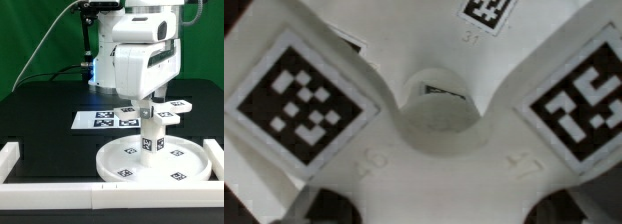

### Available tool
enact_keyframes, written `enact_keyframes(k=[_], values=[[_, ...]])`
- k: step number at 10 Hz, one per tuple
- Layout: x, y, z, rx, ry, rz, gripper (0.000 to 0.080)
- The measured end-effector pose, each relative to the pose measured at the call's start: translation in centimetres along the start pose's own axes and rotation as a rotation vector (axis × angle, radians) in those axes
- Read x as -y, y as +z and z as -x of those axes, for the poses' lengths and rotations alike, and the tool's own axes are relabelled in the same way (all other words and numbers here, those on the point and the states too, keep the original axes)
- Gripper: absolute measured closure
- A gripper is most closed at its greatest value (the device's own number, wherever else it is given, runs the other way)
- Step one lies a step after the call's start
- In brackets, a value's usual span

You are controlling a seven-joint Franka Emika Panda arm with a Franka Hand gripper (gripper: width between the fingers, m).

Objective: Assemble round table

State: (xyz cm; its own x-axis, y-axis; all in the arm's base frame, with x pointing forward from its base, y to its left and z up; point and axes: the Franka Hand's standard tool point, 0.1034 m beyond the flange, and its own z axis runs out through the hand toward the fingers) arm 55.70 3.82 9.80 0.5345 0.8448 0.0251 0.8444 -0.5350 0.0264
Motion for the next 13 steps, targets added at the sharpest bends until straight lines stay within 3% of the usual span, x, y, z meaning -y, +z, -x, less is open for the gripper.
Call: enact_keyframes(k=[3, 6, 11, 13], values=[[0.0, 0.0, 0.0, -0.001, 0.213, 0.000, 0.0359], [-0.4, 0.0, -0.5, -0.022, 0.493, 0.020, 0.0357], [-0.6, 0.0, -0.3, -0.028, 0.911, -0.007, 0.0357], [-0.5, -0.2, 0.6, -0.059, 1.108, -0.006, 0.0357]])
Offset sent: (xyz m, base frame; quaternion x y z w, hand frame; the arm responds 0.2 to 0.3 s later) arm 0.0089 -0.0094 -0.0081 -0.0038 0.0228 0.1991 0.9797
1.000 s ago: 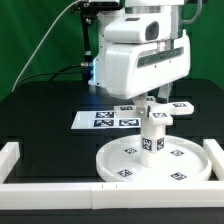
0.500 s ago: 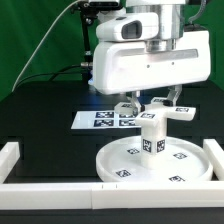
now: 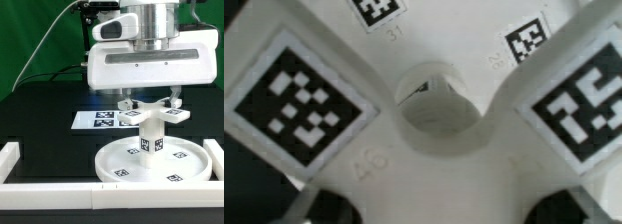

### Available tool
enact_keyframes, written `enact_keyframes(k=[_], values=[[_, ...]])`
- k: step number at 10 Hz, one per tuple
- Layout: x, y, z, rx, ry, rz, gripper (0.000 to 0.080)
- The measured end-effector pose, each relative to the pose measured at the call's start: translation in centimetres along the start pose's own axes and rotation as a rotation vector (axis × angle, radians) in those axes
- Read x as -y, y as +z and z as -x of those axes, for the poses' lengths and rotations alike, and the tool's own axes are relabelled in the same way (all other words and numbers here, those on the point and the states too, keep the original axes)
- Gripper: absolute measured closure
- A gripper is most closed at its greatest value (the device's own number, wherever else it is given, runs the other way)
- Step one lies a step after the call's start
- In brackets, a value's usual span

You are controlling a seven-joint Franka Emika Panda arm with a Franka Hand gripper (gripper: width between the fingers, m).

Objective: Assemble round table

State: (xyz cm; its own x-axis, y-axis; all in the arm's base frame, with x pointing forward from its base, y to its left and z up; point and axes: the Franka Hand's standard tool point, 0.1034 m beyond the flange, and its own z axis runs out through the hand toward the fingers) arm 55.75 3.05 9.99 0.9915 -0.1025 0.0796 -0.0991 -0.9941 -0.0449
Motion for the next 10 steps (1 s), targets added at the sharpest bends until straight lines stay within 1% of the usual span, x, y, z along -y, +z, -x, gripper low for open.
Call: enact_keyframes(k=[3, 5, 7, 9, 10], values=[[0.12, -0.04, -0.16, -0.004, 0.190, -0.001, 0.0357], [0.60, 0.18, -0.43, 0.002, 0.371, 0.001, 0.0357], [0.70, 0.24, -0.41, 0.011, 0.558, 0.004, 0.0357], [0.82, 0.24, -0.33, 0.012, 0.817, 0.001, 0.0357], [0.81, 0.25, -0.32, 0.015, 0.902, -0.005, 0.0357]])
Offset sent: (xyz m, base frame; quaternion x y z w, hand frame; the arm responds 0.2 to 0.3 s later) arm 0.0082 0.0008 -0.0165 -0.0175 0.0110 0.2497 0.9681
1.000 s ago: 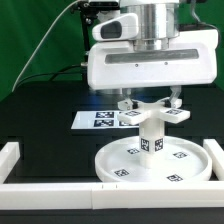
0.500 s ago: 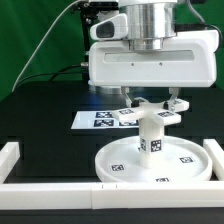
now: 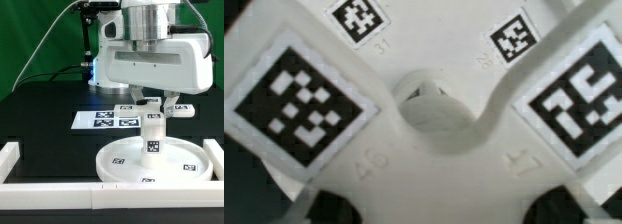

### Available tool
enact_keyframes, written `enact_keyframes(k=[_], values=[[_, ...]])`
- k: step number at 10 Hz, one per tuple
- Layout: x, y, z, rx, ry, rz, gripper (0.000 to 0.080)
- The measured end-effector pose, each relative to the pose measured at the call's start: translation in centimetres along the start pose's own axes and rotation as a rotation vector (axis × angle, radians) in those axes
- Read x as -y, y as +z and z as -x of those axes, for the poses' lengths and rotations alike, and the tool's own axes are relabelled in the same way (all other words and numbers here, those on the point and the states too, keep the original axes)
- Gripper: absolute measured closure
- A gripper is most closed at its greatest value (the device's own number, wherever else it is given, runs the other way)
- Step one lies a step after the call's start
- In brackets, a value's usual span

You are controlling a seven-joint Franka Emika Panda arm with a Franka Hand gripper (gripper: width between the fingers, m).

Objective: Assemble round table

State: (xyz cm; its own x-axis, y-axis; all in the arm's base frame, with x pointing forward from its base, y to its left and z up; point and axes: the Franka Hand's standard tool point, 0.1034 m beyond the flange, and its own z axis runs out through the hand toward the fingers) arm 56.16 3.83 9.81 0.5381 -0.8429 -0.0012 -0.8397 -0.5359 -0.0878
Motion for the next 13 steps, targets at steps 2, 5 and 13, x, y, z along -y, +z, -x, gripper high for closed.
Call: enact_keyframes(k=[2, 5, 13], values=[[0.0, 0.0, 0.0, 0.015, 0.144, -0.010, 0.0357], [0.0, 0.0, 0.0, 0.015, 0.159, -0.010, 0.0354], [0.0, -3.9, 0.0, 0.041, 0.098, -0.052, 0.0150]])
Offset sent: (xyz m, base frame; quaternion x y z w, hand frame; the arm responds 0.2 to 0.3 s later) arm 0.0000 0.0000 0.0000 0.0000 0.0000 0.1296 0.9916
